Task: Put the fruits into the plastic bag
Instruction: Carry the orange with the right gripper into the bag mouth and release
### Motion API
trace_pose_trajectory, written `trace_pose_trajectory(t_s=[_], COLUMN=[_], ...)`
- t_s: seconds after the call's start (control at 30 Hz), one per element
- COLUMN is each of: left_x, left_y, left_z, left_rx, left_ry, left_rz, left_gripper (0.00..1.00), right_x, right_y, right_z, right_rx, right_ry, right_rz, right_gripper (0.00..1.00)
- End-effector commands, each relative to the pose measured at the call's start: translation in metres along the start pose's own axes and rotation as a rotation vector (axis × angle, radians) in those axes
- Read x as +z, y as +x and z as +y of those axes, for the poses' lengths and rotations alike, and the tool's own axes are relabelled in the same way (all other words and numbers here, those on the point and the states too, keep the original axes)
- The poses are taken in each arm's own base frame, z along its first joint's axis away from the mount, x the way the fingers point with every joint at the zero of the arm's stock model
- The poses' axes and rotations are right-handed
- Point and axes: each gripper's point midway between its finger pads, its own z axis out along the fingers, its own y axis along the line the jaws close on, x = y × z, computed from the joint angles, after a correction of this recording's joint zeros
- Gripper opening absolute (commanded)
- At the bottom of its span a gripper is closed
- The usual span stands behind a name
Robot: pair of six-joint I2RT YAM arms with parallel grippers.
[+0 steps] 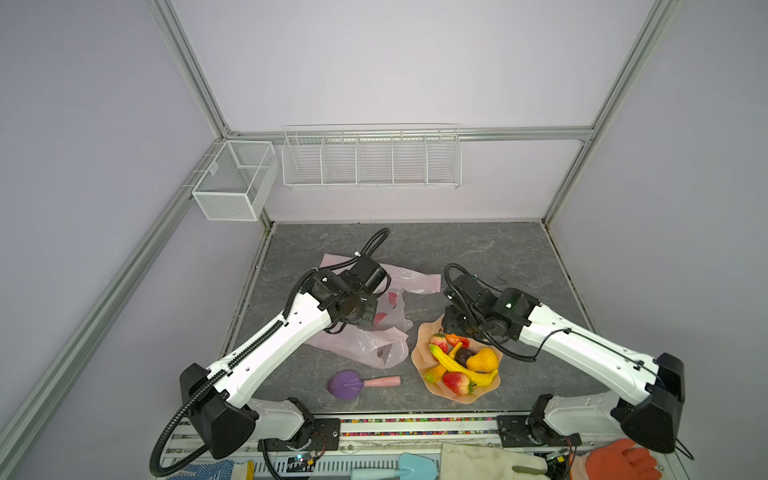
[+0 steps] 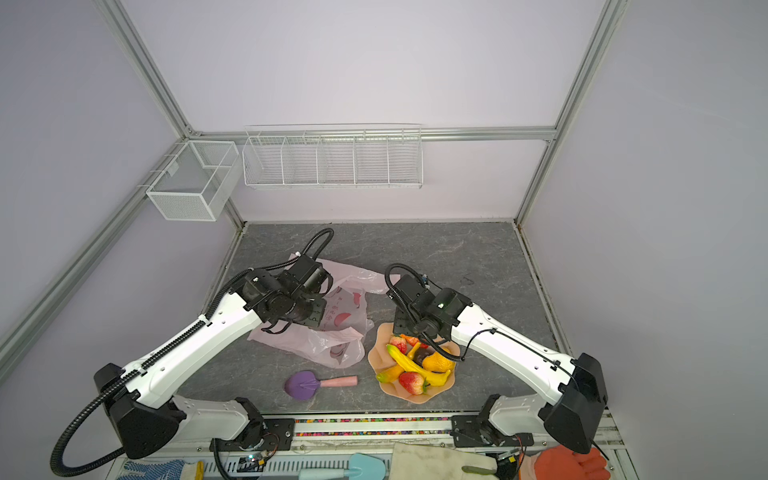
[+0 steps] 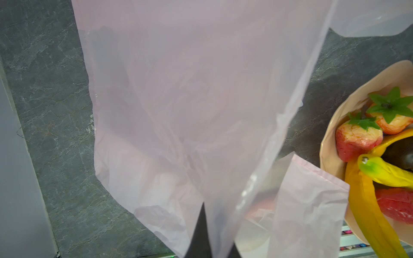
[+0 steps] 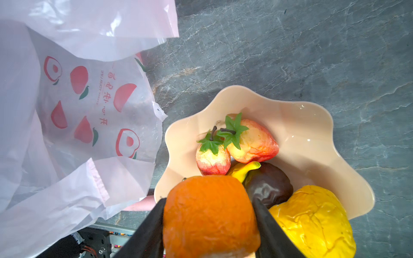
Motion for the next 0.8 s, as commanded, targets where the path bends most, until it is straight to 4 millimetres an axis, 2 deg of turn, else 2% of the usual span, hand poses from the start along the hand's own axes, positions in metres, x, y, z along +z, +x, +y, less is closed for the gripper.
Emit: trace_pose_trajectory(t_s=[0.0,0.2,0.3,0.37,0.5,0.77], left_x=[0.001,0.0,0.0,0.0,-0.001,-0.005], left_y=[-0.001,-0.004,-0.004,-0.003,-0.004,-0.011], left_z=[0.005,0.003,0.002,0.002,0.001,-0.003], left_rx=[0.004,0.013,0.014,0.017,0.014,-0.018], left_ry=[-0.024,-0.017,-0.014,-0.01,-0.001,0.03], left_rz=[0.005,0.004,0.005,0.006,-0.002,-0.019], left_gripper=[0.0,0.0,0.0,0.0,0.0,0.0], right_x=[0.008,0.019,0.031,0.028,0.039,0.056], right_y=[0.001,-0.006,-0.007,-0.018,-0.023,-0.008], right_z=[0.015,0.078,0.097,0.112,0.126,0.144], right_rx=[0.066,0.317,0.345,0.342,0.341,0.377], right_ry=[-0.103,-0.519,-0.58,-0.613,-0.625,-0.666], right_rz=[0.009,0.026,0.056,0.046,0.07,0.138], right_gripper=[0.37,0.36,0.36,0.35,0.34,0.3])
